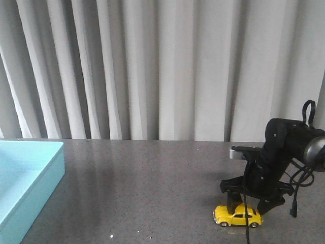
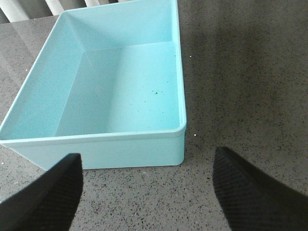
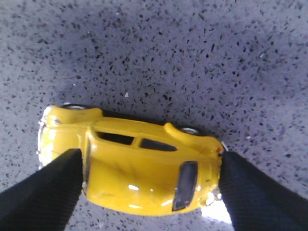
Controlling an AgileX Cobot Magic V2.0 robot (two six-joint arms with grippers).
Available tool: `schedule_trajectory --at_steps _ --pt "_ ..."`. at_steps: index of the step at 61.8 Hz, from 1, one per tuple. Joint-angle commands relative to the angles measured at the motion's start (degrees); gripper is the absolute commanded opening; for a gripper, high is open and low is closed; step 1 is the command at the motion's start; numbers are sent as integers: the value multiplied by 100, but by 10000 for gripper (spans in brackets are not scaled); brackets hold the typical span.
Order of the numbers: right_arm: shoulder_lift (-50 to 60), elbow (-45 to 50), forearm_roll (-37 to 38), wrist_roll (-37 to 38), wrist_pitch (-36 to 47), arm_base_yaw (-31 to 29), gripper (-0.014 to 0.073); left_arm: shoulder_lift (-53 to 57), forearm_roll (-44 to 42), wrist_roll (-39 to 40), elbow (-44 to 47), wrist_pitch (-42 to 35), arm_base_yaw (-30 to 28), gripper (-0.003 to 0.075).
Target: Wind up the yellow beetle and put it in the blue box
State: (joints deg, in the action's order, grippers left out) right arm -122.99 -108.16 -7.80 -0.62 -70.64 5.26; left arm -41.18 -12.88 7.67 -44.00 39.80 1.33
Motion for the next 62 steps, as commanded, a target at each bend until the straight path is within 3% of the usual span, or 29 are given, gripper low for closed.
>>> schedule_trajectory --at_steps 1,38,62 --pt "238 -179 -20 15 -105 -13 563 -5 -30 29 -199 -393 0 552" --pt "197 -179 469 -90 -305 -105 563 -5 -30 29 -199 -393 0 552" --pt "197 -179 77 -803 -305 -1065 563 -5 -30 29 -199 -393 0 552"
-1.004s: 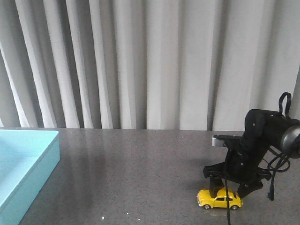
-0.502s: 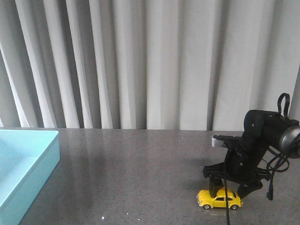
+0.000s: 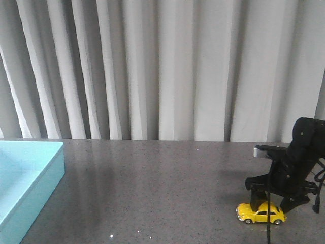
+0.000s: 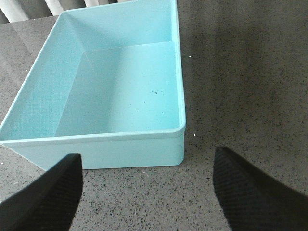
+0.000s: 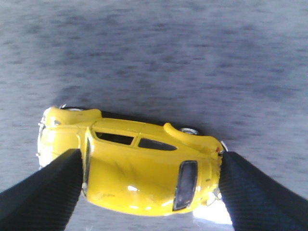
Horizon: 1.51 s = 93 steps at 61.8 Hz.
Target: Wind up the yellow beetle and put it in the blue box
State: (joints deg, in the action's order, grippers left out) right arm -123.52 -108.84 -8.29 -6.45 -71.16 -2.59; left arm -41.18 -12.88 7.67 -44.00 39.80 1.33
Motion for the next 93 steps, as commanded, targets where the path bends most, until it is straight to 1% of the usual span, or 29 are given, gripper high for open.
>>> schedule_trajectory --at_steps 1,9,21,27,36,42,58,66,72,84,93 --pt "250 -112 118 -259 -253 -322 563 -5 -30 29 -199 -393 0 552" --pt "250 -112 113 -491 -253 -737 563 -5 -30 29 -199 -393 0 552" --pt "250 -112 -40 -1071 -253 -1423 563 -5 -30 29 -199 -393 0 552" --pt "159 -112 -184 -1071 -253 -1775 563 -5 -30 29 -199 -393 0 552" --pt "-30 -112 -360 -1147 -253 -2122 563 -5 -30 29 -199 -393 0 552" --pt "-85 -112 -329 -1345 -213 -2226 563 -5 -30 29 -199 -393 0 552" --pt "-85 -112 -253 -1367 -81 -2323 563 -5 -30 29 -199 -393 0 552" --pt "-63 -112 -381 -1367 -55 -2330 563 -5 -30 29 -199 -393 0 552" --pt "41 -134 -627 -1368 -80 -2330 563 -5 -30 29 -199 -393 0 552" --pt "667 -150 -974 -1387 -5 -2272 563 -5 -30 29 -199 -393 0 552" --pt "1297 -135 -1020 -1371 0 -2035 563 -5 -30 29 -199 -393 0 552"
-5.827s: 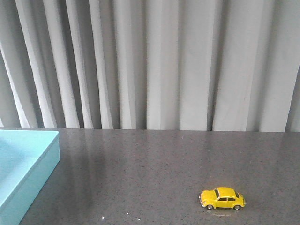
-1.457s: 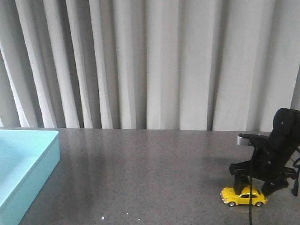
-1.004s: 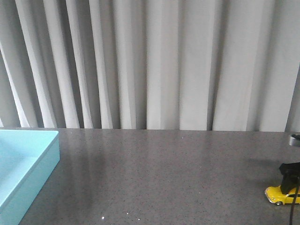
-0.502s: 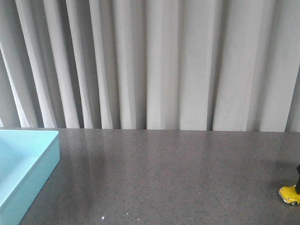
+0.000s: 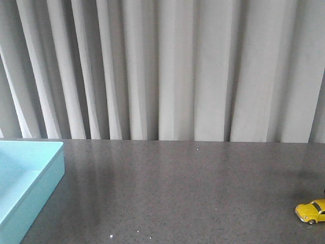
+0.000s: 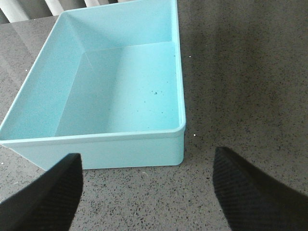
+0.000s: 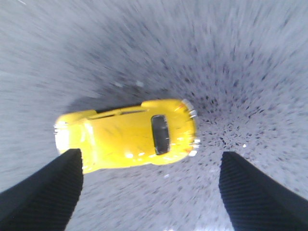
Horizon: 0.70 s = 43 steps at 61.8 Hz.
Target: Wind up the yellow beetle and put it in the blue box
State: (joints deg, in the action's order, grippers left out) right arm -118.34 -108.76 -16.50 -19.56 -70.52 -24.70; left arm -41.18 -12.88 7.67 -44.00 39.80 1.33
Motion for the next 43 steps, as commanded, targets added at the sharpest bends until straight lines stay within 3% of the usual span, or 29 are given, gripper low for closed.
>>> schedule_trajectory --at_steps 1,10,17,32,43 --pt "847 -135 -187 -49 -46 208 563 -5 -30 29 -199 -393 0 552" --pt "1503 -84 98 125 -32 740 560 -5 -30 29 -199 -393 0 552" --pt "2265 497 724 441 448 1227 561 -5 -30 29 -199 -393 0 552" --pt "4627 3328 1150 727 2491 2121 561 -5 -30 29 -199 -393 0 552" --pt "6058 5030 1169 985 2987 2297 561 -5 -30 29 -199 -393 0 552"
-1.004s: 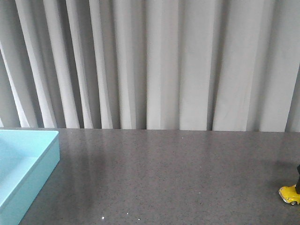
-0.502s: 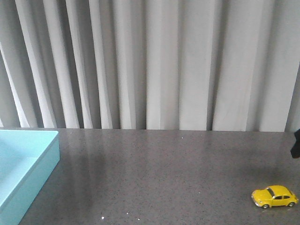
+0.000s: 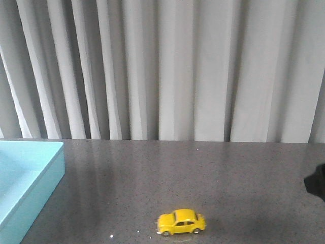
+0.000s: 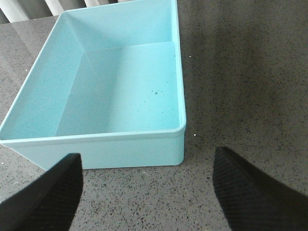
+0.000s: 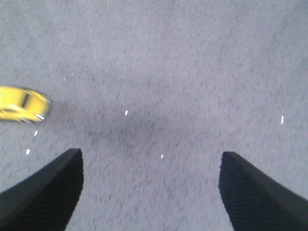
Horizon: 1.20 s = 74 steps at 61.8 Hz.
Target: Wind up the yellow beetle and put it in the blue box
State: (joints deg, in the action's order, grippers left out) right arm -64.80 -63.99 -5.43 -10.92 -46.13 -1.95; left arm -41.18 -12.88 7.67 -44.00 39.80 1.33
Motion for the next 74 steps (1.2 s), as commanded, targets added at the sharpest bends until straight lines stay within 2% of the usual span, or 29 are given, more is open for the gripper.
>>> schedule_trajectory --at_steps 1,13,28,53,62,74 --pt "801 654 72 130 549 22 561 -5 -30 29 -199 -393 0 552" --pt "1976 1703 241 249 555 22 561 -5 -30 29 -199 -393 0 552" --pt "2735 2203 188 249 325 22 561 -5 -30 29 -199 -393 0 552" --pt "2792 2247 182 262 272 22 561 -5 0 49 -199 -416 0 552" --pt "2792 2247 182 262 272 22 561 -5 351 74 -199 -438 0 552" --pt "2792 2247 182 262 272 22 561 -138 647 -469 -240 -742 0 552"
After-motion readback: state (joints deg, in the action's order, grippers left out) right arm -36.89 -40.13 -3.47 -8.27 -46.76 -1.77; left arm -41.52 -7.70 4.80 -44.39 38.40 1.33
